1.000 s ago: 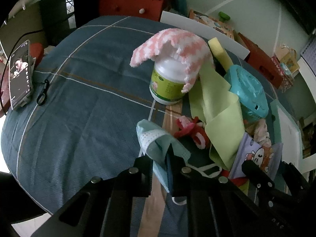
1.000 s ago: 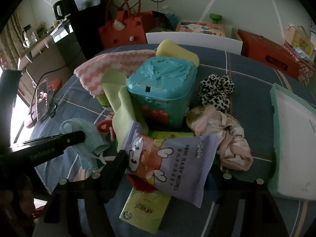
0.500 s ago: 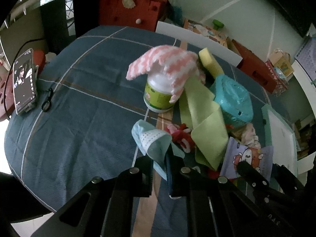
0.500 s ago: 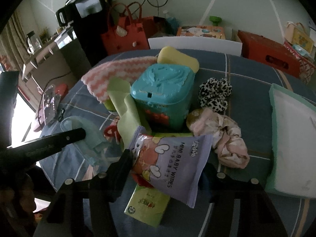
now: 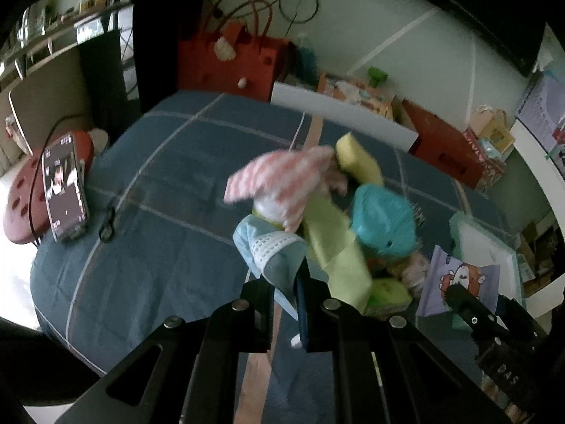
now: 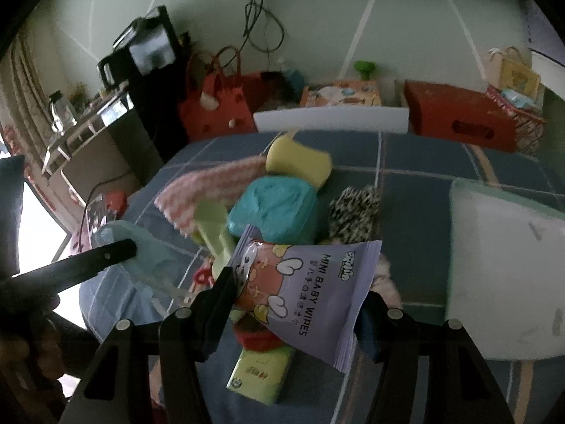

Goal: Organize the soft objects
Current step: 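Carry the mask with the left gripper while the right gripper carries the packet over the white tray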

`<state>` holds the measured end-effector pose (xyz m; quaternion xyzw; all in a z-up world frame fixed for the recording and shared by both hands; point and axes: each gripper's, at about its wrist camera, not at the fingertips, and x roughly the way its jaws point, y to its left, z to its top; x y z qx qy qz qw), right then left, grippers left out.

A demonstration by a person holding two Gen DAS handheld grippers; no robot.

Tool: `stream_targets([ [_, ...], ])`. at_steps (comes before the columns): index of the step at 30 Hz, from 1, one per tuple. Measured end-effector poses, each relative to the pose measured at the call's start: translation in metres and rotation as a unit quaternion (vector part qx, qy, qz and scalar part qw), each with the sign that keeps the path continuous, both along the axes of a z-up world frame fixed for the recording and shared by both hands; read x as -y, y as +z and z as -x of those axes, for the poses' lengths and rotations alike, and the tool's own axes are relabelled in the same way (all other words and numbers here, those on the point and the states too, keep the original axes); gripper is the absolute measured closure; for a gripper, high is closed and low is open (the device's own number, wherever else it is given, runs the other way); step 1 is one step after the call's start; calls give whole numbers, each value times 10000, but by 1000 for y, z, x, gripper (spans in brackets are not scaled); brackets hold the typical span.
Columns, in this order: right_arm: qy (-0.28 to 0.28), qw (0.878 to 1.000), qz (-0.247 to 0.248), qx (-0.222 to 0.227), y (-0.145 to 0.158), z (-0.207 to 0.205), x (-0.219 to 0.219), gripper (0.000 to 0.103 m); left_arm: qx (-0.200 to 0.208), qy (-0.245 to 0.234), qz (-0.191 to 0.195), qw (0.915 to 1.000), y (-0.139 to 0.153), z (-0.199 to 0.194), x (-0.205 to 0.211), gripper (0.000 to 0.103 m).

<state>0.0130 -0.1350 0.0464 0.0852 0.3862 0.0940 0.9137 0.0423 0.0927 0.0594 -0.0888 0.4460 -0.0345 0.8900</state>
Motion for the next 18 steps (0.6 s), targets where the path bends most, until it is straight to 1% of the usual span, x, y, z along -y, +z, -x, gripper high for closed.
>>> stream_targets([
  [8, -426, 9985, -66, 339, 35, -6, 33, 39, 596, -237, 42, 9979, 51, -3, 21, 92],
  [11, -598, 9973, -101, 403, 42, -9, 46, 39, 755, -321, 69, 9966, 66, -8, 32, 92],
  [14, -791, 9959, -117, 412, 46, -15, 61, 39, 827, -521, 75, 9952, 74, -16, 52, 92],
  [18, -1021, 9937, -190, 408, 46, -22, 83, 39, 770, -906, 52, 9929, 75, -27, 89, 92],
])
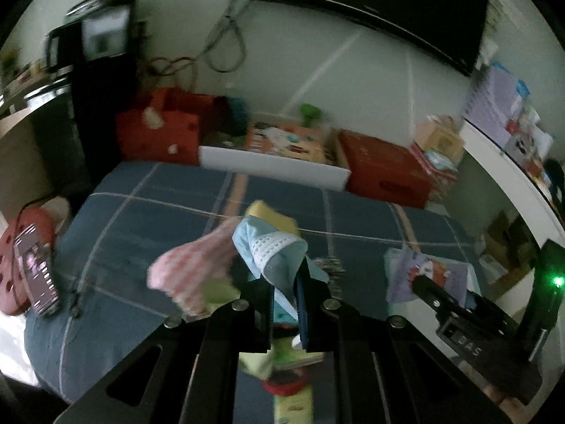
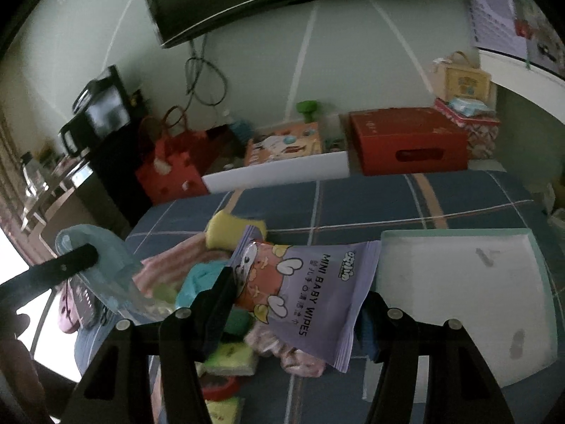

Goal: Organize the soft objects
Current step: 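Carry the mask with the left gripper while the right gripper carries the packet over the white tray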

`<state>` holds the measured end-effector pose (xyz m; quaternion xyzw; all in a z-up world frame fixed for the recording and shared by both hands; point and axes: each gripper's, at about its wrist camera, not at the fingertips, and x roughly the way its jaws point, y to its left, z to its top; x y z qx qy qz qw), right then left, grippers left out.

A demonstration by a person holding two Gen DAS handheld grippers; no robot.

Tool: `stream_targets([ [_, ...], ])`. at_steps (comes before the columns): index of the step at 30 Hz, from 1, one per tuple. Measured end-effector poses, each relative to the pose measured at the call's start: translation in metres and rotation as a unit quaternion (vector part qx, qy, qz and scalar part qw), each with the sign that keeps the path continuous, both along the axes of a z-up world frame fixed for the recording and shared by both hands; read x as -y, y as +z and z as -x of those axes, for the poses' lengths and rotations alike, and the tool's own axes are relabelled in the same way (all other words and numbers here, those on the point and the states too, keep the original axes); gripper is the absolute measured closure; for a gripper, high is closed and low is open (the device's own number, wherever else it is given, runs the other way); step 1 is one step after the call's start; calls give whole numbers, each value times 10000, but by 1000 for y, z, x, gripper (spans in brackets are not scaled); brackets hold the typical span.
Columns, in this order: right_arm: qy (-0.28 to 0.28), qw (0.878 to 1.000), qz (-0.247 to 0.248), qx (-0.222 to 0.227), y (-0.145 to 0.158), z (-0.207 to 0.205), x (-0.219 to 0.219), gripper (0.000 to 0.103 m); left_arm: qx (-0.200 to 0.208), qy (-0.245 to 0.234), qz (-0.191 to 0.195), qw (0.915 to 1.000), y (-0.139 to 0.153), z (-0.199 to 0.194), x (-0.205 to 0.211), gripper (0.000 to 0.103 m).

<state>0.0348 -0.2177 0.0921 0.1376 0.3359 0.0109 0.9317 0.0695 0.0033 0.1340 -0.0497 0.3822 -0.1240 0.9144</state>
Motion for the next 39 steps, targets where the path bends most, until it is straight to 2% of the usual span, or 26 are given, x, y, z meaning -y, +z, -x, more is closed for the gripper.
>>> stream_targets([
  [6, -533, 9983, -170, -191, -23, 2, 43, 39, -132, -508, -124, 9985, -14, -11, 53, 92],
  [10, -984, 9946, -100, -314, -32, 8, 75, 39, -250, -806, -157, 9963, -26, -16, 86, 92],
  [19, -1935, 9796, -308, -454, -50, 34, 143, 39, -366, -1425, -163, 9890, -44, -17, 151, 92],
  [29, -2794, 9572, -440, -613, -69, 65, 199, 39, -483, -2229, -93, 9736, -75, -11, 217, 92],
  [39, -3110, 9459, -606, -704, -93, 63, 230, 38, -380, -2776, -47, 9599, -102, -15, 269, 92],
])
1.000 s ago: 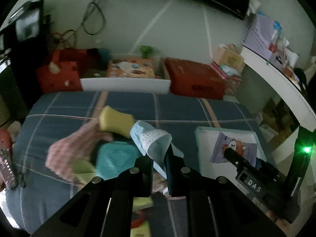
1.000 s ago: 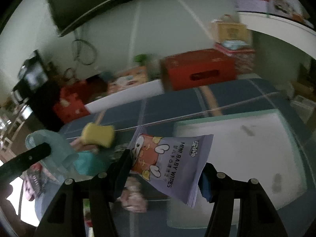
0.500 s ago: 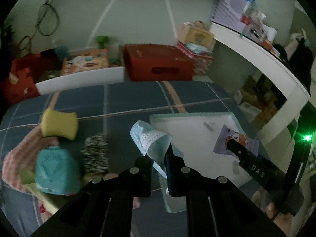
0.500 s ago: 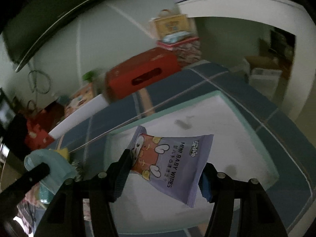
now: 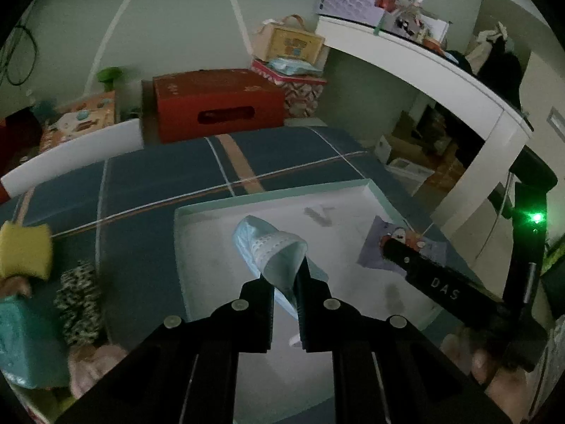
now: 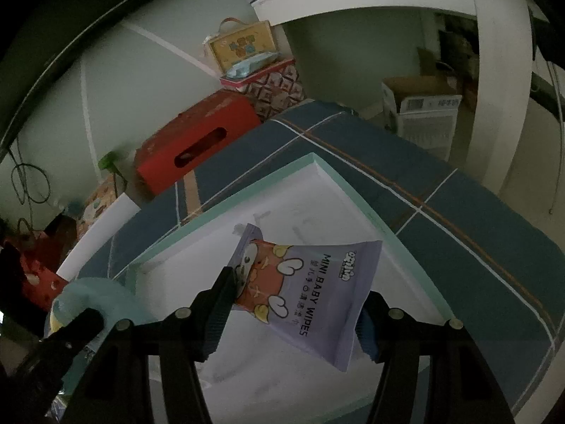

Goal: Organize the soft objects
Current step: 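Carry the mask with the left gripper while the right gripper carries the packet over the white tray, then open the left gripper dropping the mask while the right gripper releases the packet into the tray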

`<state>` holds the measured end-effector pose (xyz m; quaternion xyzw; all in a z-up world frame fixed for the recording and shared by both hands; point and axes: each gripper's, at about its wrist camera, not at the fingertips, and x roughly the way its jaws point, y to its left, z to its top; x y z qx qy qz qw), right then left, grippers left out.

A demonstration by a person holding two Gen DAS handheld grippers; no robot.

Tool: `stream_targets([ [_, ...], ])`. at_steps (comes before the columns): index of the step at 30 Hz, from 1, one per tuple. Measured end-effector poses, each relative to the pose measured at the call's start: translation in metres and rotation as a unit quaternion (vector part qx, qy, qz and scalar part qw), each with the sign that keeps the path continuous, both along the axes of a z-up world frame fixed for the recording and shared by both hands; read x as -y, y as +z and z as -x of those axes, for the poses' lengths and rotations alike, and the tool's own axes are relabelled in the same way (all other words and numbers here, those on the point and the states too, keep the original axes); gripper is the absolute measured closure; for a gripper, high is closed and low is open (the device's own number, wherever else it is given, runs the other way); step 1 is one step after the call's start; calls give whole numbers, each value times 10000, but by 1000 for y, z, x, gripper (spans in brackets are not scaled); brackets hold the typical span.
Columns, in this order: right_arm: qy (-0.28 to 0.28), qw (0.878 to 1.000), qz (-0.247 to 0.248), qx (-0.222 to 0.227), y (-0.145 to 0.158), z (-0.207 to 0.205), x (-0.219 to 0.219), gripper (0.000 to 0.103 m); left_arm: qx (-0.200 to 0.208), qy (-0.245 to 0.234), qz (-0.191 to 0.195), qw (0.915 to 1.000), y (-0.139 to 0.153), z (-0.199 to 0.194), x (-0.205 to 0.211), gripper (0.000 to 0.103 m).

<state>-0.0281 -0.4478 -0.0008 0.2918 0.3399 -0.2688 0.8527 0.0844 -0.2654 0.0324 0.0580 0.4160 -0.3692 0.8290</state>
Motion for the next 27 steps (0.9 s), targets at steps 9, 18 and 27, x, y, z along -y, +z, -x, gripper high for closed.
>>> stream_targets([
  [9, 20, 9999, 34, -143, -12, -7, 5, 38, -184, -148, -399, 9989, -43, -7, 23, 92],
  [18, -30, 9997, 17, -228, -14, -5, 6, 21, -274, 16, -564, 9980, -40, -7, 13, 30],
  [27, 48, 9995, 254, -197, 2, 1, -3, 0, -205, 251, -615, 9976, -23, -10, -8, 17],
])
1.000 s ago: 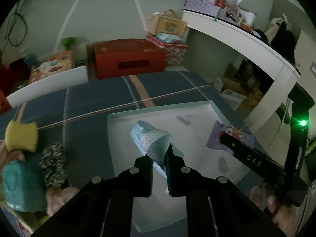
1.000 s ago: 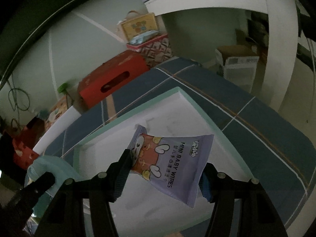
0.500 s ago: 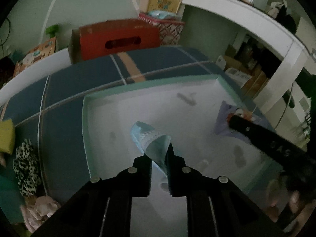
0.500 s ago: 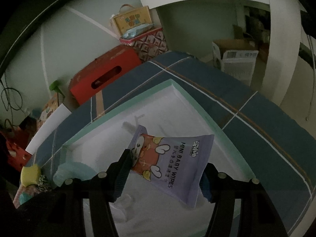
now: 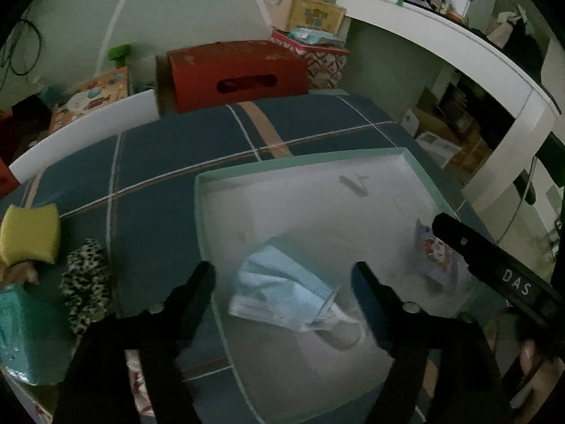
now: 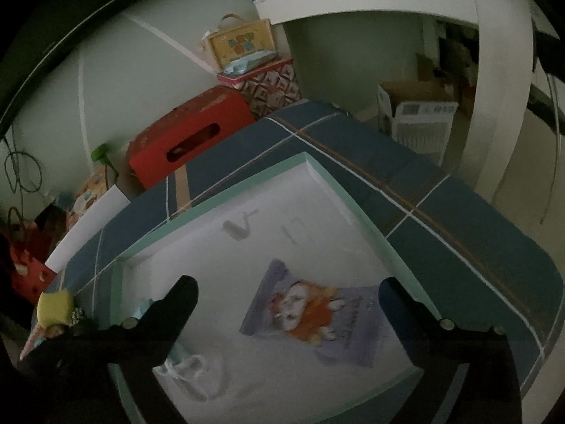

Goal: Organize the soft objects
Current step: 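Open the left gripper dropping the mask while the right gripper releases the packet into the tray, then withdraw both tools from the tray back toward the pile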

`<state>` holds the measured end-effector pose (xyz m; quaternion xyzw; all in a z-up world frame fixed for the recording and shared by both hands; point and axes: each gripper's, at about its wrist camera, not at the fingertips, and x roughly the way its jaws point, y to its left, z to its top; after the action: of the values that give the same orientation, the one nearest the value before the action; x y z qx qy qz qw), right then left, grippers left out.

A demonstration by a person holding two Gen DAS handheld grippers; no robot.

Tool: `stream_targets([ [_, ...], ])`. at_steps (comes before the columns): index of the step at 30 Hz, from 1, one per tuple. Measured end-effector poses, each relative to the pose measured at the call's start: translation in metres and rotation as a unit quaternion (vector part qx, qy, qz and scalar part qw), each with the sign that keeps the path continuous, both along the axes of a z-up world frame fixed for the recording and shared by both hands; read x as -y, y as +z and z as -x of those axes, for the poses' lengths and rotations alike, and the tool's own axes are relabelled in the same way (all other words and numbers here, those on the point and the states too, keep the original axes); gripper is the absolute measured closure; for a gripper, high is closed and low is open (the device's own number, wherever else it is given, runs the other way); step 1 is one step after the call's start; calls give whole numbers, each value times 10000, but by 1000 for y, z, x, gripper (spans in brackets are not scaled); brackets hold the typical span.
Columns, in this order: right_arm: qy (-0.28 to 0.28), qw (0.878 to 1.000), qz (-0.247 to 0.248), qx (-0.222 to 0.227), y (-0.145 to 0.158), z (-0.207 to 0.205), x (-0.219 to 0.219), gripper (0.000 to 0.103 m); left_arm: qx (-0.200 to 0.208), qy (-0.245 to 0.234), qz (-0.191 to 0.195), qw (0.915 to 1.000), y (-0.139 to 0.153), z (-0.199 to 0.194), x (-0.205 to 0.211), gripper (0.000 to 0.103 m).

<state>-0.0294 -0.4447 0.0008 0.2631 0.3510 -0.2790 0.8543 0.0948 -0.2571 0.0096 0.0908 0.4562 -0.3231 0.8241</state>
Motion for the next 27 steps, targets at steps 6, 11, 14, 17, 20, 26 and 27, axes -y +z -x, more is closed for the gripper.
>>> stream_targets([
  [6, 100, 9994, 329, 4, 11, 0, -13, 0, 76, 255, 109, 9996, 11, -1, -21, 9],
  [11, 161, 9990, 377, 156, 18, 1, -21, 0, 182, 503, 177, 9984, 18, 2, -42, 7],
  [14, 215, 9984, 443, 280, 23, 0, -28, 0, 187, 710, 190, 9971, 20, 0, -55, 7],
  [17, 340, 9975, 498, 359, 27, -3, -38, 0, 226, 928, 271, 9951, 22, -1, -69, 7],
  [20, 518, 9963, 518, 447, 30, -7, -49, 0, 265, 1102, 355, 9929, 24, -1, -83, 4],
  [26, 897, 9933, 517, 510, 34, -18, -76, 0, 435, 1379, 420, 9886, 28, 6, -114, 0],
  [27, 978, 9926, 490, 531, 34, -20, -82, 0, 455, 1402, 437, 9881, 29, 7, -118, 0],
])
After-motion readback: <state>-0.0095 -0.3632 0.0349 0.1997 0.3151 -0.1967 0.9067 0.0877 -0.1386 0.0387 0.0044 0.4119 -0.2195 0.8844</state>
